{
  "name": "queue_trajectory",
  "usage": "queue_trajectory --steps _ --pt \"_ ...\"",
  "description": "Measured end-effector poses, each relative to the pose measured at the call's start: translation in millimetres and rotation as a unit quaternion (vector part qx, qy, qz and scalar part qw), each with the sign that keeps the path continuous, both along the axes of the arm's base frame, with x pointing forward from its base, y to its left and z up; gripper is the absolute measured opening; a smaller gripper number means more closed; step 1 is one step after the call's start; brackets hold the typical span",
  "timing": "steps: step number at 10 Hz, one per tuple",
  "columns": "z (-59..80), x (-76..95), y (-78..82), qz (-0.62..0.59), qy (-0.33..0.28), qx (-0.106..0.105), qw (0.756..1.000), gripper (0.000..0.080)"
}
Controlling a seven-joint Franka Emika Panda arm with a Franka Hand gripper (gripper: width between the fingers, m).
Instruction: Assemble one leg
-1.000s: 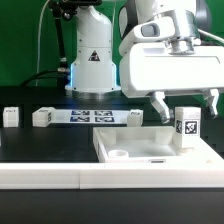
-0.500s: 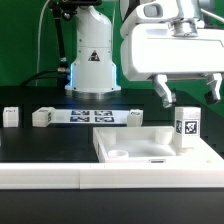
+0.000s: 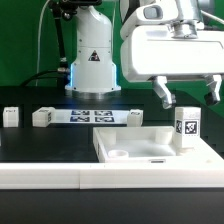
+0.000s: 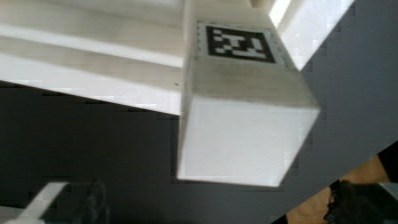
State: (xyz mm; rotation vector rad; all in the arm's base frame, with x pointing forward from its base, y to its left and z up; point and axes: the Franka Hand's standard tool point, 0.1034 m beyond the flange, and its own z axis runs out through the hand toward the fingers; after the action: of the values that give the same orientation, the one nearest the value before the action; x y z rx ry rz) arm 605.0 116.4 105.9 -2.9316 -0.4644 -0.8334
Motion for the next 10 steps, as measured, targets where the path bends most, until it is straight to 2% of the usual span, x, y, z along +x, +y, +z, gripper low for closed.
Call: queue_trajectory --steps 3,4,5,6,7,10 --pt "-3.7 -3.3 -1.0 -0.005 0.018 0.0 1.0 0.0649" --pt "-7.2 -6.9 0.9 -0.001 0.067 -0.006 0.998 0.0649" --pt "-5.9 -3.5 0.4 -0.001 0.082 -0.008 0.997 0.0649" --pt "-11.1 -7.3 -0.3 -0.003 0.118 -0.012 0.993 0.0649" --pt "-12.4 -9.9 1.2 -0.004 0.163 -0.016 0.986 0.0649" --pt "-13.7 -11.8 2.6 0.0 0.246 -0.026 0.969 0.0649"
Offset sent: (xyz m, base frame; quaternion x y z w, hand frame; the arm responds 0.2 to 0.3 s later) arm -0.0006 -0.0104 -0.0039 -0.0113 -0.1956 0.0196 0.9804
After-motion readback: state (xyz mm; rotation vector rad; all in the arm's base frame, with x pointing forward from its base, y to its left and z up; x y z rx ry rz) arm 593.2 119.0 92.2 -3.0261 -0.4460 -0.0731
